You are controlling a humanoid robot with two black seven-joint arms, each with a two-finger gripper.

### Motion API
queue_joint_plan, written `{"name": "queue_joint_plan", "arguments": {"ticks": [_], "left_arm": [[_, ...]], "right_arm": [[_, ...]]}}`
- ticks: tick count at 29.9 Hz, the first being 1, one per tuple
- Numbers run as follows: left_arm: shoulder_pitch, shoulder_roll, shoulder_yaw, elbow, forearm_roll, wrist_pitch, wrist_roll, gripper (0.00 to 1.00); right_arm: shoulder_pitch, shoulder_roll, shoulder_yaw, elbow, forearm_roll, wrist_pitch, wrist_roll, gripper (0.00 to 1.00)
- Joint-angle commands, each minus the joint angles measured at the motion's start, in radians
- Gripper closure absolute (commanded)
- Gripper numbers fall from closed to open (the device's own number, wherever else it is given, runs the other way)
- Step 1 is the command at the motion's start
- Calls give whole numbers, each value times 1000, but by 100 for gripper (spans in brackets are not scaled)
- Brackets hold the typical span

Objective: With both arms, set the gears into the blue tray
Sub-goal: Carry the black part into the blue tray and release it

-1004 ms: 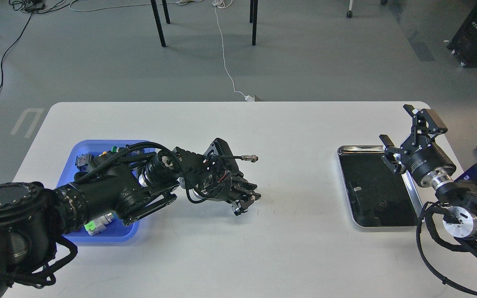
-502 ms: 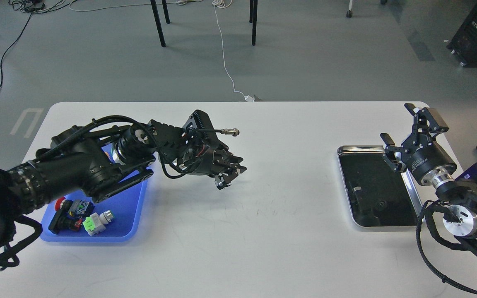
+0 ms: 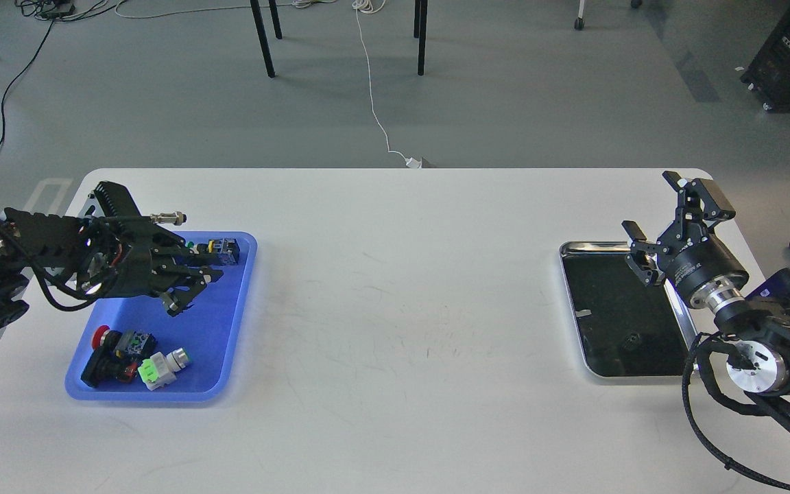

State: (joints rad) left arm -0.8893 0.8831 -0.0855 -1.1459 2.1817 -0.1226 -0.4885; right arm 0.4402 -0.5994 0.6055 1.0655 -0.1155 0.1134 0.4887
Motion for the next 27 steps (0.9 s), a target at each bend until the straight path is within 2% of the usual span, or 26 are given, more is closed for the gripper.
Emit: {"name": "queue_joint_plan", "arguments": {"ticks": [1,4,10,14,16,18,19,20,21,22,27], "left_arm": [[41,-7,0,35,0,6,0,81],[67,-9,0,81,0,17,0,80],[89,-3,1,100,0,41,0,79],[102,-4,1,103,0,44,0,77],[105,-7,0,103,0,46,0,72],[105,-7,0,103,0,47,0,63],[105,-7,0,103,0,47,0,54],[105,-9,-2,103,0,47,0,39],[104,-7,-2,103,0,47,0,20],[104,-7,-5,103,0,49,0,11],[75,-1,-28,91,0,49,0,7]], "right_arm": [[2,6,-1,1,-1,-1,0,2],[2,6,-1,1,-1,-1,0,2],[2,3,-1,4,0,-1,0,2],[2,4,0,4,0,-1,0,2],[0,3,0,8,0,-1,0,2],[0,0,0,13,0,-1,0,2],[0,-2,0,14,0,-1,0,2],[0,-5,0,14,0,-1,0,2],[0,-5,0,14,0,-3,0,2],[0,-7,0,14,0,-3,0,2],[-9,-10,2,25,0,-3,0,2]]}}
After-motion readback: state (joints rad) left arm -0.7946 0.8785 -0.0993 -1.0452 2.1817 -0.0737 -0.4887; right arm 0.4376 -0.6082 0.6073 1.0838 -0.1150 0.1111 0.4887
